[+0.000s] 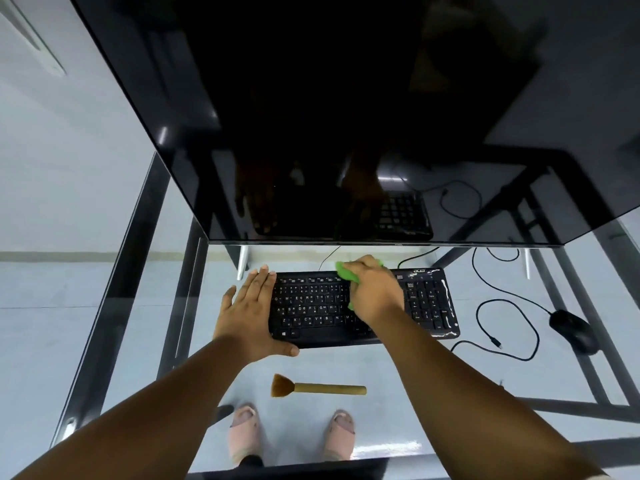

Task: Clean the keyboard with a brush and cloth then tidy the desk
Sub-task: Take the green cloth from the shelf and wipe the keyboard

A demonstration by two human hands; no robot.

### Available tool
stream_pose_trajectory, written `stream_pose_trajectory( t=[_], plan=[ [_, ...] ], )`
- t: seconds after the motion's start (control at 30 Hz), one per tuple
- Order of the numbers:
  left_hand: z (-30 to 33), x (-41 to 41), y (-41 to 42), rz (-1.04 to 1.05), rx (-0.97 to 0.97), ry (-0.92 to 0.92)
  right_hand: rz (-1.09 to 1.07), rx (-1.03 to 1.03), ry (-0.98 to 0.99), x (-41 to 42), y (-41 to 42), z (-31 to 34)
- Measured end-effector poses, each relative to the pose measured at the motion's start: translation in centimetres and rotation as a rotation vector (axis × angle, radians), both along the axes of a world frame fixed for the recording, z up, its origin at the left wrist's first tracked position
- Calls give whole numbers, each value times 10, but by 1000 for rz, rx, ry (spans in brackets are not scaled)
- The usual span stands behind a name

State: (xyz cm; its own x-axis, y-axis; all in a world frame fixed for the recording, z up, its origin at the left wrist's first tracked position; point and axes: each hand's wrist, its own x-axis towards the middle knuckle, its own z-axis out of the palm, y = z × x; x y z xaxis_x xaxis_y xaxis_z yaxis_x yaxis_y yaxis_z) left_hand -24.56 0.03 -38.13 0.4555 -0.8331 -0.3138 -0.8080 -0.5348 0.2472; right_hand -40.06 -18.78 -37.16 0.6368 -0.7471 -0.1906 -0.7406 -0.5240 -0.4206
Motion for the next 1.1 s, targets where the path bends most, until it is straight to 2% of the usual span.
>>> stream_pose_trajectory(
  t=[0.13,0.3,0.4,0.67,0.83,0.9,1.03,1.1],
  plan=[
    [-1,9,8,-13,9,6,147,13,-11,-2,2,2],
    [-1,15,16,-6,-9,39,-111,-69,45,-11,-14,-2],
    [-2,15,15,-8,-10,30,-134,-49,75,5,-7,-2],
    [-4,16,16,-1,-3,31,137,5,-14,21,27,-7],
    [-5,16,17,2,4,34,-47,-14,42,19,14,-8],
    [-5,17,18,0,3,35,-23,5,46,27,18,-9],
    [-5,18,21,-9,-27,30,159,47,-53,21,19,-9],
    [-5,15,20,0,-51,12,175,32,-102,8,13,-6]
  ],
)
